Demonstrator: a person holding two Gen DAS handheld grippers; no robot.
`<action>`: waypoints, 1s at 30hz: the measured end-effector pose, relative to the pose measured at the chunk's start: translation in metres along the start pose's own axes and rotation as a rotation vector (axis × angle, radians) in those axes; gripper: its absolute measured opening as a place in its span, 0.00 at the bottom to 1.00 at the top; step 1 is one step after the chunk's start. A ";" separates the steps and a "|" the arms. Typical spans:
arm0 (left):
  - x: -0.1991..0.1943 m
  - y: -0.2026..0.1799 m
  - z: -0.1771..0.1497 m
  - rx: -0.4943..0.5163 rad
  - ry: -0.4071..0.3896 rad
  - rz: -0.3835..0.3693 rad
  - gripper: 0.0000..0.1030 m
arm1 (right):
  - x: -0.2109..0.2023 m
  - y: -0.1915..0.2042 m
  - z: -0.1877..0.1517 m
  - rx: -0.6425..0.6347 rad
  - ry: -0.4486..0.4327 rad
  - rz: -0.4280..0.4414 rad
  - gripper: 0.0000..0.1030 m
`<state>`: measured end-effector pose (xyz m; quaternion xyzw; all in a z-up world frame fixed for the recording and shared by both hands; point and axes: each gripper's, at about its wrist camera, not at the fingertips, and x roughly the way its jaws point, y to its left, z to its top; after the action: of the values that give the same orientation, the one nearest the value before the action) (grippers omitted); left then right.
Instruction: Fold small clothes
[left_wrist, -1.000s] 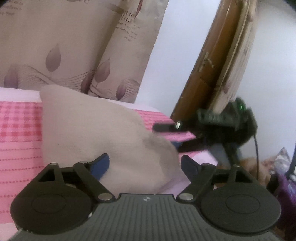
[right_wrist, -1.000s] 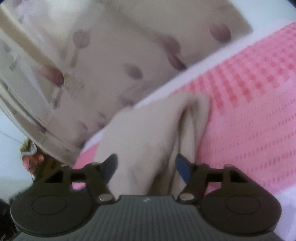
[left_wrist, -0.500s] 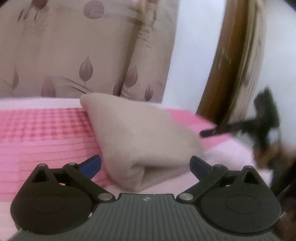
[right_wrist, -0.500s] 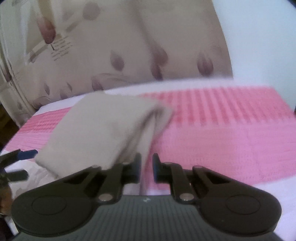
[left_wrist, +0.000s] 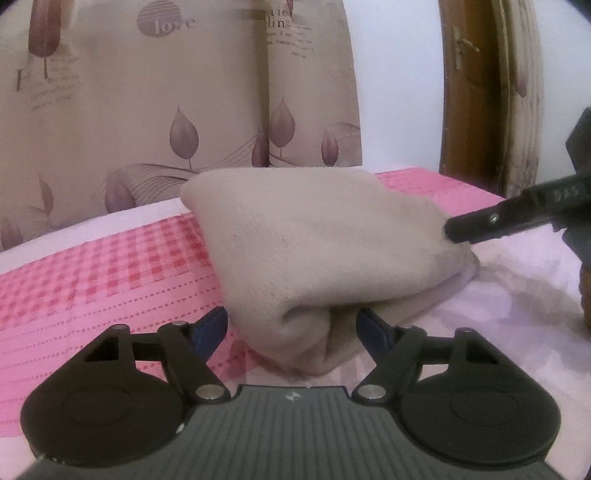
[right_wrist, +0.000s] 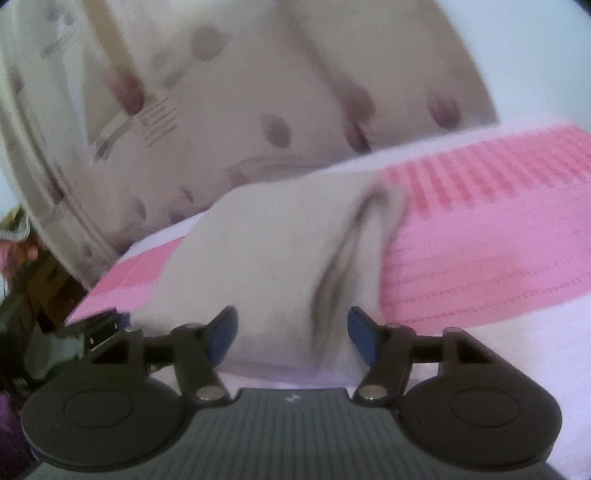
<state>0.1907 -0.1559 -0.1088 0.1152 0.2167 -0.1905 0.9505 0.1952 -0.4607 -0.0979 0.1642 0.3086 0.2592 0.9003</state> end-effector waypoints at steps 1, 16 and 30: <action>0.001 -0.001 0.000 0.006 0.007 0.005 0.75 | 0.006 0.006 -0.001 -0.044 0.006 -0.016 0.57; -0.002 -0.007 0.001 0.014 -0.007 0.048 0.79 | -0.047 -0.008 0.022 -0.201 0.028 -0.190 0.07; 0.001 0.023 0.002 -0.168 -0.003 0.005 0.42 | -0.008 -0.013 -0.019 0.079 -0.005 0.107 0.69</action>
<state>0.2017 -0.1360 -0.1043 0.0351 0.2302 -0.1696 0.9576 0.1820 -0.4728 -0.1144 0.2165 0.3072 0.2941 0.8788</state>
